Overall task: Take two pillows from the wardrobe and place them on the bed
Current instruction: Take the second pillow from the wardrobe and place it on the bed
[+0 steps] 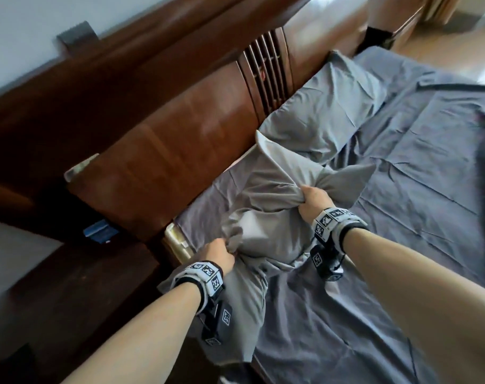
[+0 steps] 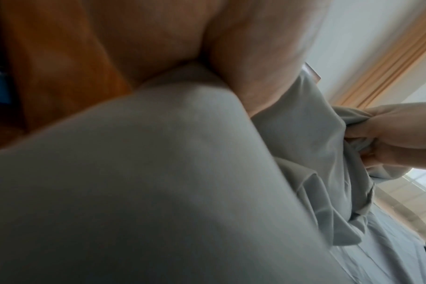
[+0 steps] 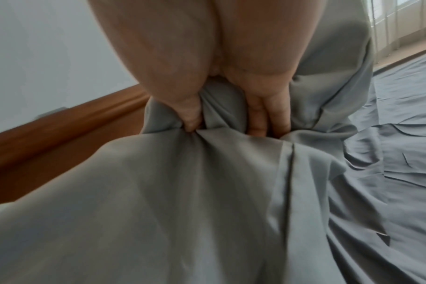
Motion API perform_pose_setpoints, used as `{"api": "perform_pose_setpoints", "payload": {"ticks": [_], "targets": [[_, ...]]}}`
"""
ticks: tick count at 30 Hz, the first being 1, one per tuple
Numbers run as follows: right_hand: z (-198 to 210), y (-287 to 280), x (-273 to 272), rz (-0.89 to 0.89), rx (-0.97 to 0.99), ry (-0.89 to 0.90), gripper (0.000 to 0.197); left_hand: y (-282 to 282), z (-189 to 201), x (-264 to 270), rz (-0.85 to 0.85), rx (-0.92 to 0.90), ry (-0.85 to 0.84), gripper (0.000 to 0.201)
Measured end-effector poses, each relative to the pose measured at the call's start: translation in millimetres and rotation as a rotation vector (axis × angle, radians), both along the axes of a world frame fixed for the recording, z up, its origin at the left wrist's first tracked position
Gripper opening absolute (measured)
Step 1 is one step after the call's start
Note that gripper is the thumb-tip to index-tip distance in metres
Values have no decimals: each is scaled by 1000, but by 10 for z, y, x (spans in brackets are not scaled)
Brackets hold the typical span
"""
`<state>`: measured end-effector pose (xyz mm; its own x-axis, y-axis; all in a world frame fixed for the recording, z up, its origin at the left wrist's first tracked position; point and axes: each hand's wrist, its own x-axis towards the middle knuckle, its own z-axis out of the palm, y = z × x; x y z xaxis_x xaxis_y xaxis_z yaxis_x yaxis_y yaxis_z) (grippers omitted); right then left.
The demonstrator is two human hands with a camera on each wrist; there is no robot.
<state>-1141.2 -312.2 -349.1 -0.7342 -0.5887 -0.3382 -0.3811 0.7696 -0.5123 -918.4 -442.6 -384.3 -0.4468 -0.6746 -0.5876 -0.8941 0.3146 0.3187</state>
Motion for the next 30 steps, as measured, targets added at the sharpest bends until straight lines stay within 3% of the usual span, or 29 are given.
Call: {"api": "perform_pose_setpoints", "payload": {"ticks": [10,14,18,22,25,30], "targets": [[-673,-1302,-1192,-159,-29,11,38,-1325,-484,-1283,-108,-123,173,24],[-1246,-1421,-1235,-135,90,-117,80,-1593,-1098,-1374,-96,-100,122,17],[-2019,-1392,-1125,-114,230,-234,85,-1826,-1845,-1120,-86,14,-154,61],[-2664,-1424,-999,-51,244,-276,83,-1912,-2411,-837,-120,82,-272,93],[-2969,-1559,-882,-28,234,-278,92,-1952,-2672,-827,-146,56,-206,102],[-3366,-1815,-786,-100,172,-311,94,-2240,-2902,-1083,-209,21,-31,100]]}}
